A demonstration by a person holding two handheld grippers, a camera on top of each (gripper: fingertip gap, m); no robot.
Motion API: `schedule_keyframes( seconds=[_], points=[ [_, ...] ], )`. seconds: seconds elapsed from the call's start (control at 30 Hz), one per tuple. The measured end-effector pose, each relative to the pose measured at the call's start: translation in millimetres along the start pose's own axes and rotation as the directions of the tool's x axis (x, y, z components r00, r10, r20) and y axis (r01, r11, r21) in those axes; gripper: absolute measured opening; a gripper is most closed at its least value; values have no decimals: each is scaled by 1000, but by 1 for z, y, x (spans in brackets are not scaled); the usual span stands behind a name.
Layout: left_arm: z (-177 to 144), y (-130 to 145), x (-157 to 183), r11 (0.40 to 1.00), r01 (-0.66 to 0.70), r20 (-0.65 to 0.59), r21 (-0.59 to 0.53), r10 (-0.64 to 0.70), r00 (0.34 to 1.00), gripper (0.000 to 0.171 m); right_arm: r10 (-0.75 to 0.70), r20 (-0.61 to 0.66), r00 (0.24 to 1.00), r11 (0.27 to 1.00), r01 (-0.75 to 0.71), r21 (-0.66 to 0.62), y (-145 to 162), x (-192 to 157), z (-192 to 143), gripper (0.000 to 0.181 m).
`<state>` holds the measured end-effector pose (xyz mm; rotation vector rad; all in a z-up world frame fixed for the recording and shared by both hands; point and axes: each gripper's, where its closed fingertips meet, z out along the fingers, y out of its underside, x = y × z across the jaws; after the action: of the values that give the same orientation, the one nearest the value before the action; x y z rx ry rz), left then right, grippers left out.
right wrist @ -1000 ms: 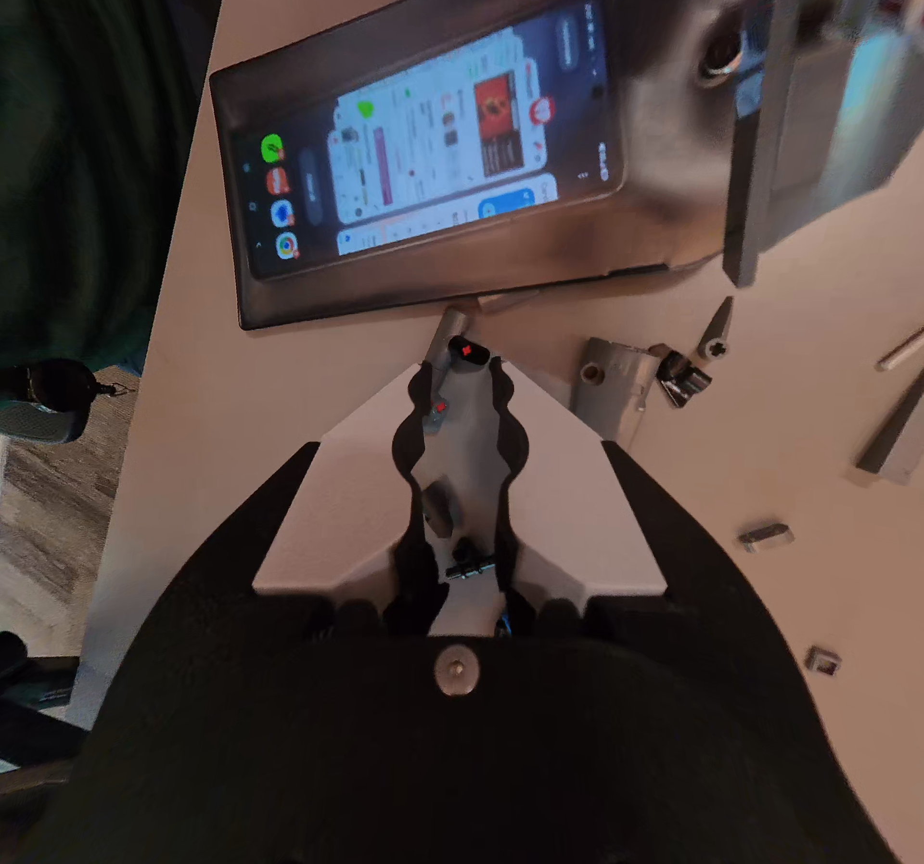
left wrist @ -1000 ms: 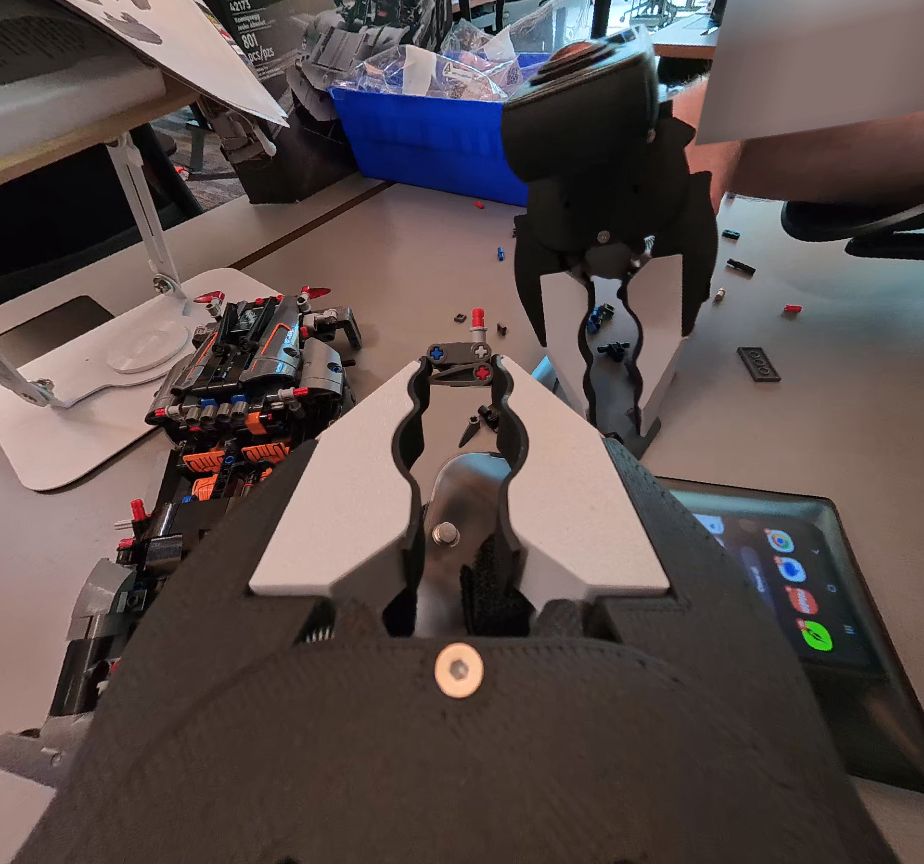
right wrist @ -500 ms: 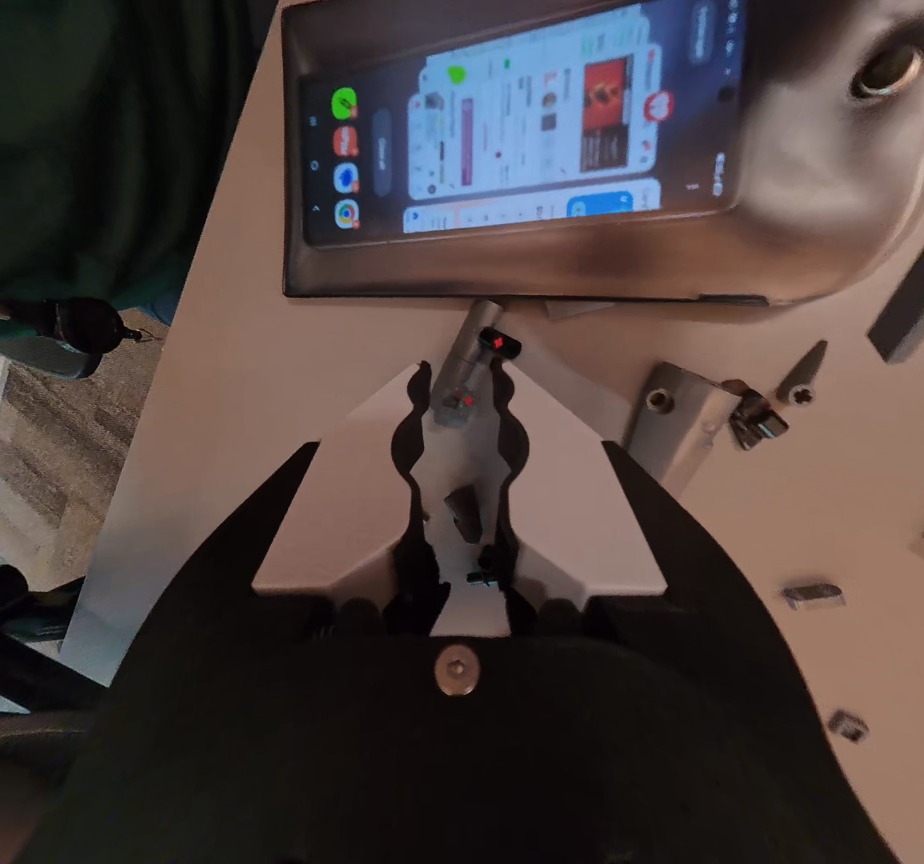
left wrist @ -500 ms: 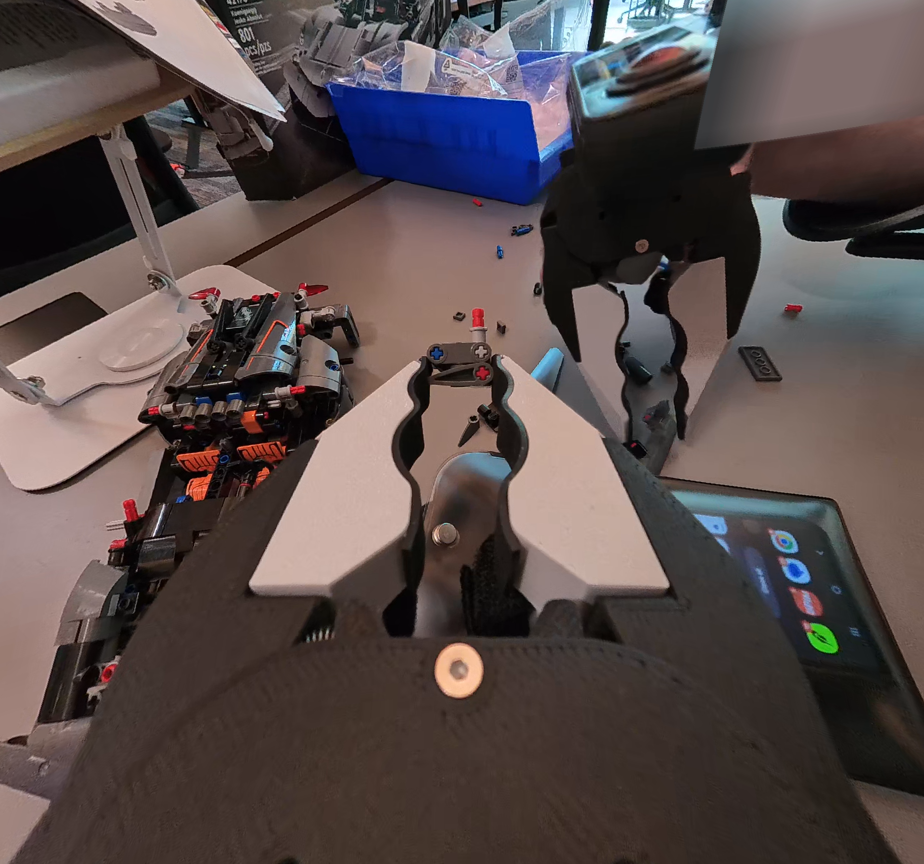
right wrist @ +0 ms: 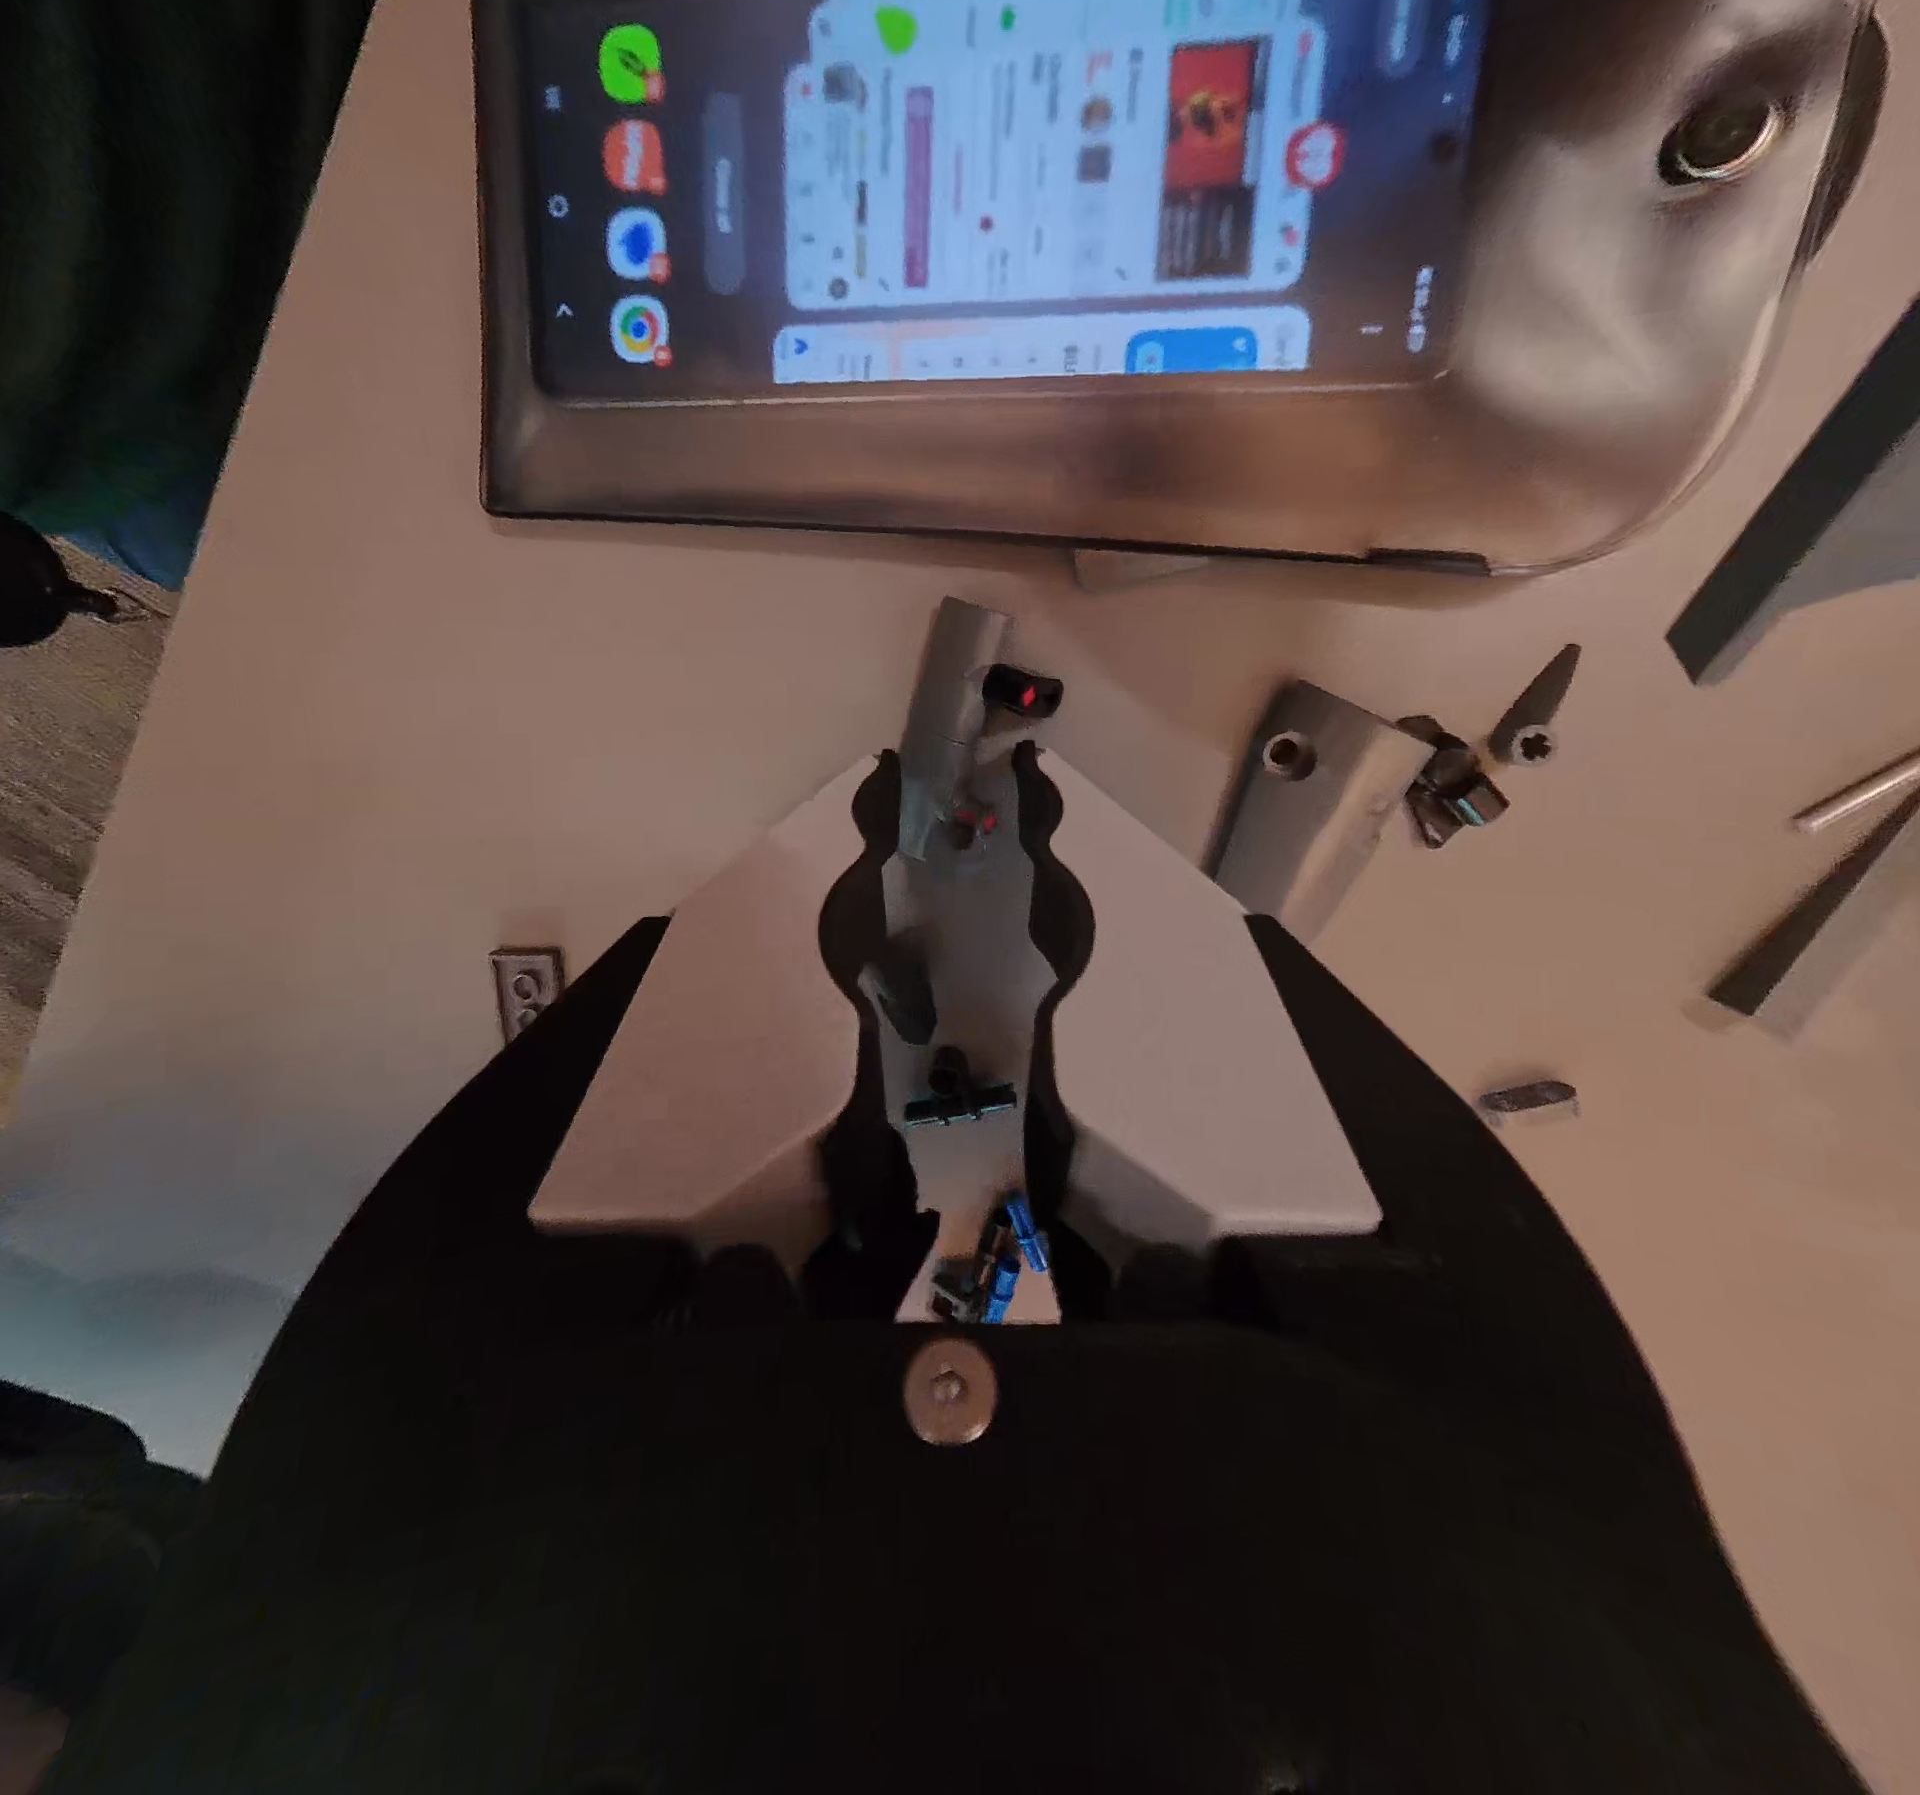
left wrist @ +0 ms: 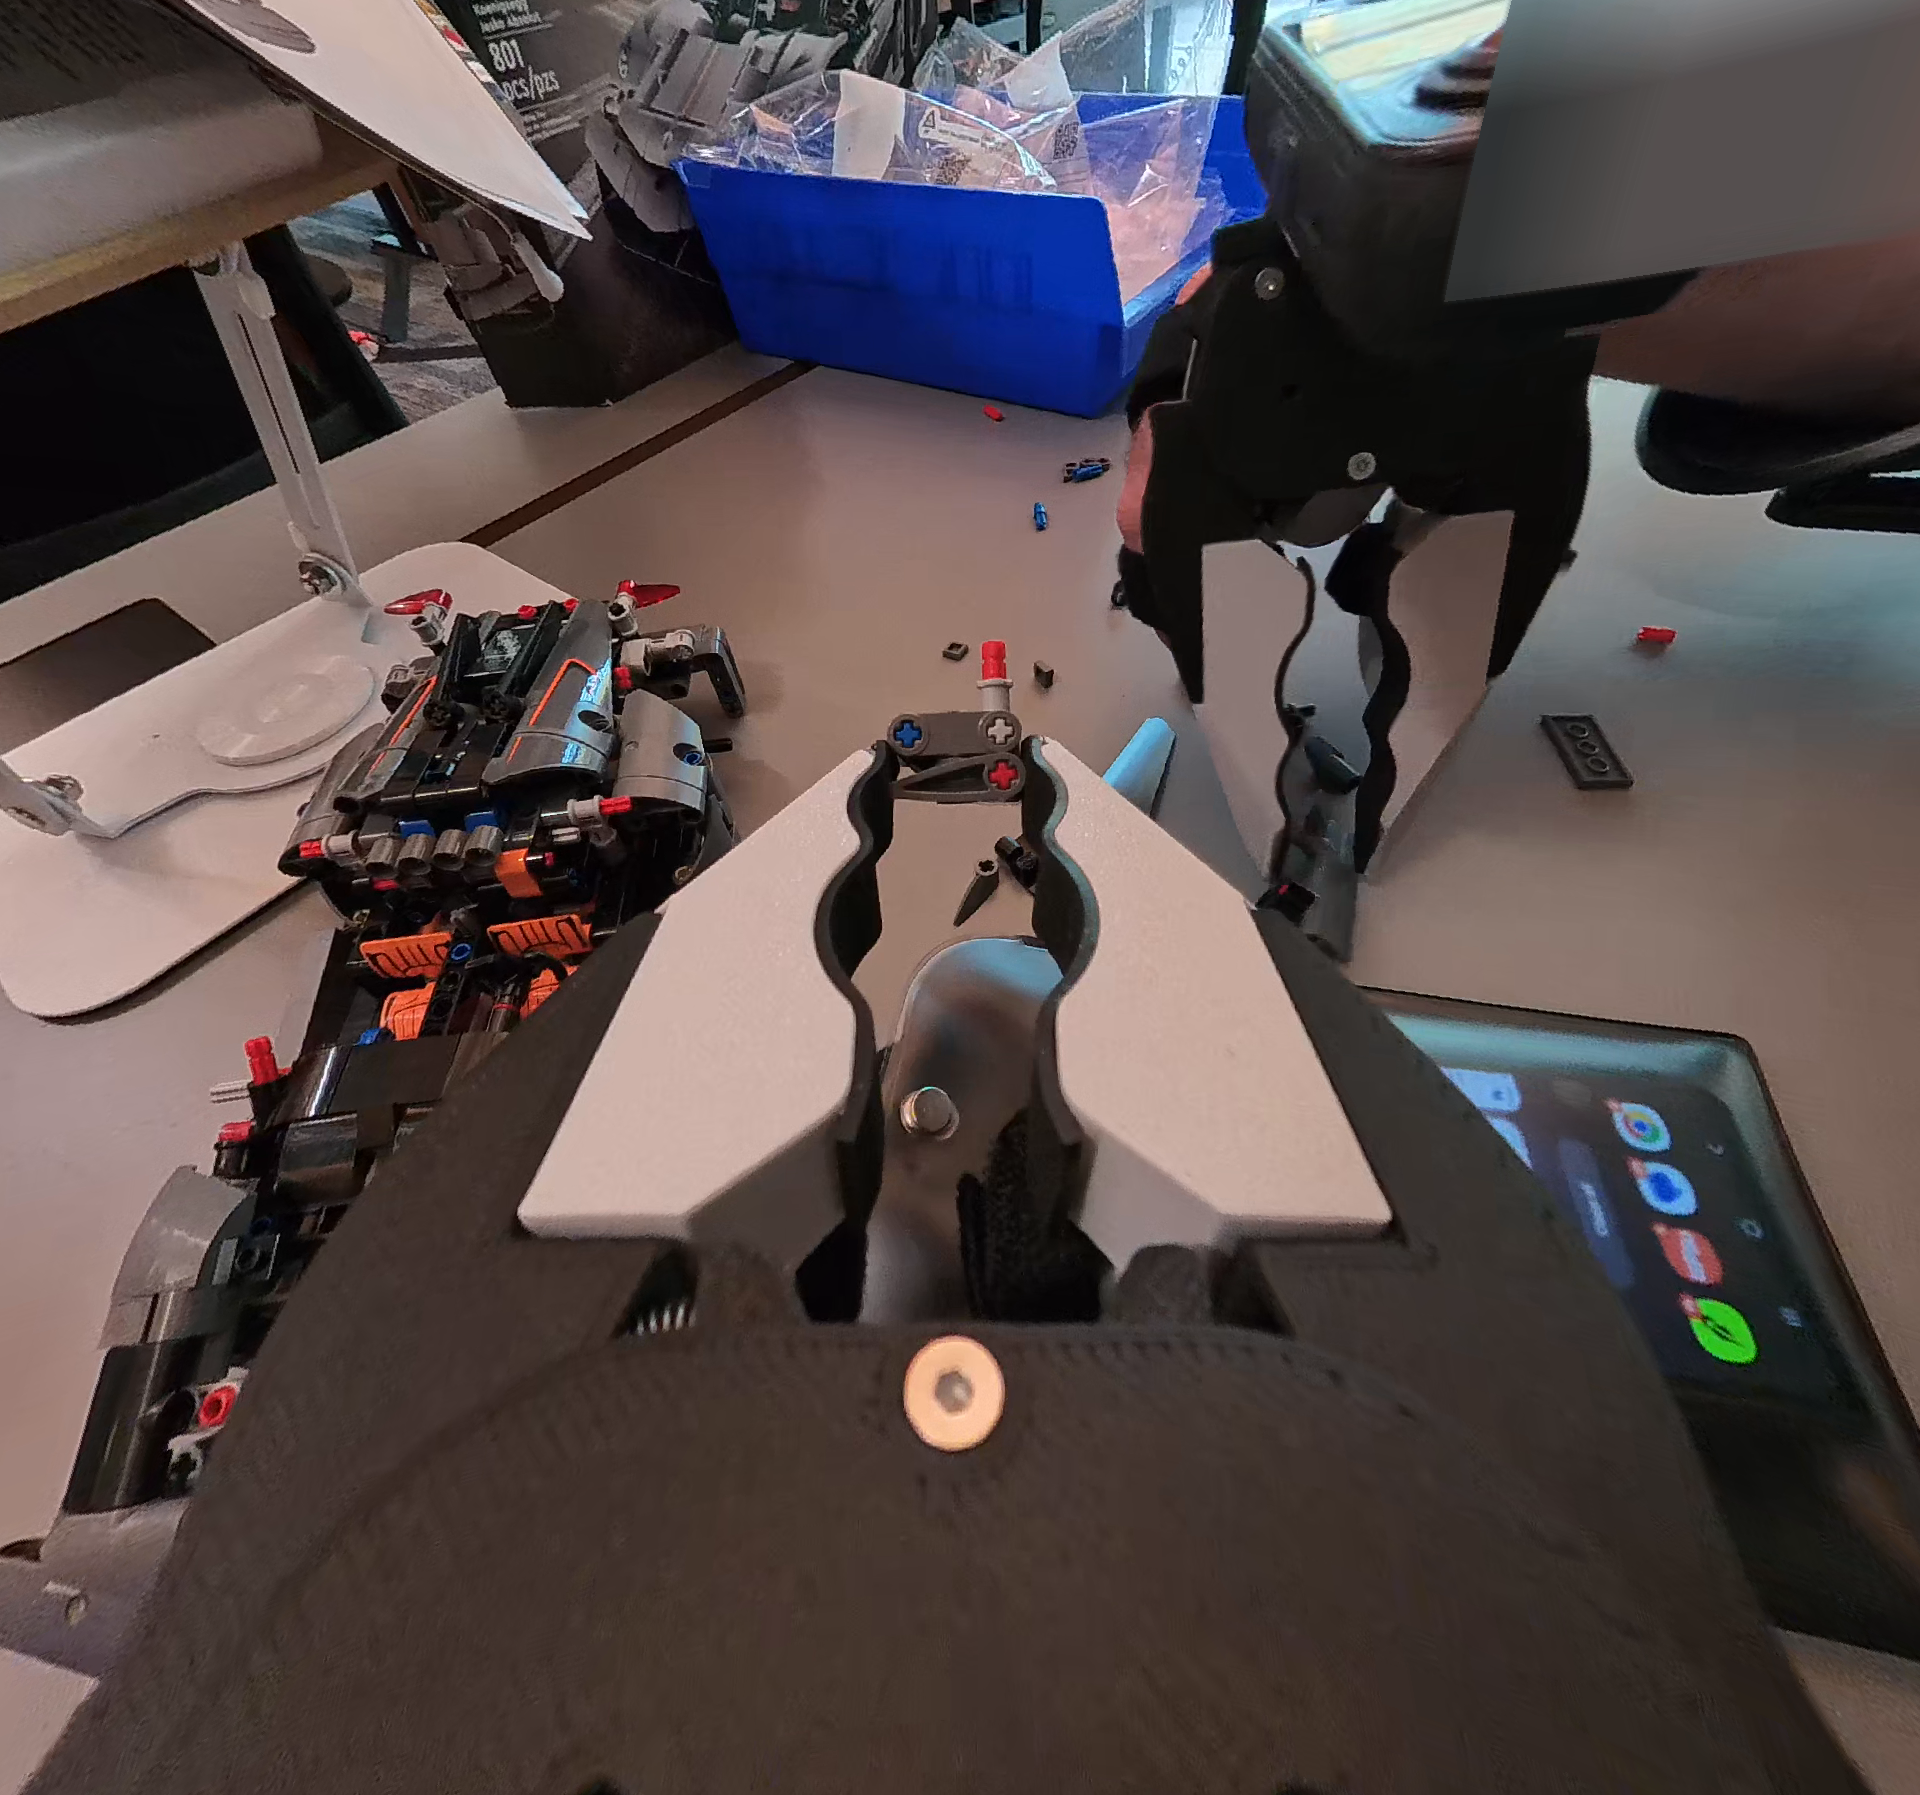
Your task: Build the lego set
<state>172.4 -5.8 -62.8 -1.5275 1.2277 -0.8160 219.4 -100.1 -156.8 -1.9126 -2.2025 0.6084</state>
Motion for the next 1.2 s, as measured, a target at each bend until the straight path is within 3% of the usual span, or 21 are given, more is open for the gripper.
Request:
schedule_keyframes(
  seconds=[0.23, 0.53, 0.8, 1.0, 1.2],
  points=[
    [1, 2, 0, 1000, 3, -3, -2, -3, 1000, 23, 171, 51, 984, 984, -173, 48, -5, 5, -7, 17],
    [1, 3, -2, 1000, 8, -2, 0, -8, 1000, 23, 262, 80, 962, 962, -267, 54, -11, 9, 2, 24],
    [3, 5, -2, 1000, 10, -6, -3, -10, 1000, 23, 147, 75, 986, 987, -151, 54, -18, 0, 7, 17],
    [4, 6, -3, 1000, 15, -7, -2, -15, 1000, 23, -64, 65, 996, 997, 61, 37, -20, -18, 8, 17],
    [3, 7, -4, 1000, 17, -4, 1, -17, 1000, 22, 59, 93, 994, 997, -63, 40, -16, -11, 4, 28]
  ],
)
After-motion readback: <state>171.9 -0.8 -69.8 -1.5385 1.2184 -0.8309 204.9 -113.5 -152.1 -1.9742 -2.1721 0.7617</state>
